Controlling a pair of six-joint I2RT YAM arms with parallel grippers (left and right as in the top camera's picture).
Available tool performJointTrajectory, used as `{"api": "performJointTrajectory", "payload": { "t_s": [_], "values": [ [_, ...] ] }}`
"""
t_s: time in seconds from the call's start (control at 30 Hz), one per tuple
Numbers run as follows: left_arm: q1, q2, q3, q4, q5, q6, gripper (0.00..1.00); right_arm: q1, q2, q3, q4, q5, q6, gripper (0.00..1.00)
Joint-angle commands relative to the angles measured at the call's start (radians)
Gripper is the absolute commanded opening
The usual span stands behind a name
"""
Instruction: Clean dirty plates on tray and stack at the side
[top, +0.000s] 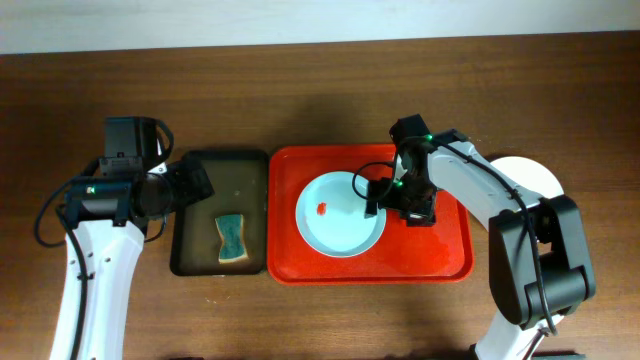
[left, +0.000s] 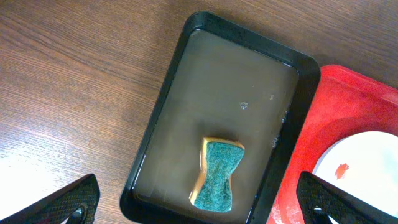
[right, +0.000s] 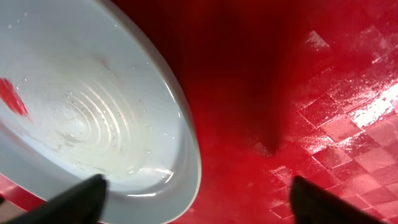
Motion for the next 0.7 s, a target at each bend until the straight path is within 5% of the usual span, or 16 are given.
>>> {"api": "performJointTrajectory", "payload": {
  "t_s": [0.0,0.03,0.13,0.5,0.67],
  "values": [
    [0.003,-0.003,0.005,-0.001,0.008,-0.010,0.99,0.005,-0.032,-0.008,0.002,0.013,-0.001,0.99],
    [0.003,-0.003,0.005,-0.001,0.008,-0.010,0.99,0.005,-0.032,-0.008,0.008,0.013,-0.001,0.99],
    [0.003,-0.003,0.005,-0.001,0.008,-0.010,0.99,0.005,-0.032,-0.008,0.031,0.027,-0.001,0.46],
    [0.003,-0.003,0.005,-0.001,0.008,-0.010,0.99,0.020,-0.021,-0.076,0.137,0.027,-0.001,0.24],
    [0.003,-0.003,0.005,-0.001,0.008,-0.010,0.99,0.025,-0.021,-0.076,0.144,0.029,-0.002,0.04]
  ]
}}
